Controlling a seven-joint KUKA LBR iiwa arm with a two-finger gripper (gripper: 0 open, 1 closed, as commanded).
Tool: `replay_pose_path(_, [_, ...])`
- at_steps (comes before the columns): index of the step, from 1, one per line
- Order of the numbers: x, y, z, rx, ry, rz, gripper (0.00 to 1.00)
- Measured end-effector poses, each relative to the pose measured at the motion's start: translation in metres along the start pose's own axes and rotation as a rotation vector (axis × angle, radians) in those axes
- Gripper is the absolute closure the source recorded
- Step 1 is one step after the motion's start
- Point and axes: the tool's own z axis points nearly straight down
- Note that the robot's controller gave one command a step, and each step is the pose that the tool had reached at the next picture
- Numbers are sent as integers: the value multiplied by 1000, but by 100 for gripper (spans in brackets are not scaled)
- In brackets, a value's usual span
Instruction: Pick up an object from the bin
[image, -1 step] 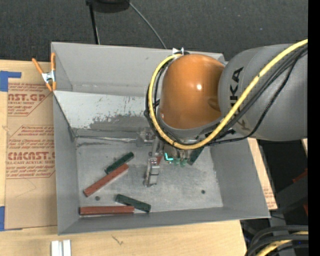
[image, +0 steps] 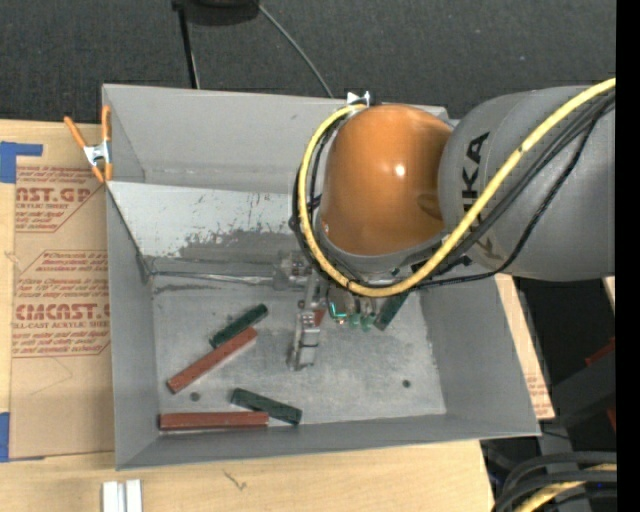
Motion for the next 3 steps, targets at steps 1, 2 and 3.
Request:
replay_pose_path(1, [-11, 11, 37, -1, -5, 93, 0])
replay_pose_path(2, [-20, 23, 103, -2, -4, 145, 0])
replay_pose_path(3, [-12, 55, 166, -3, -6, 122, 100])
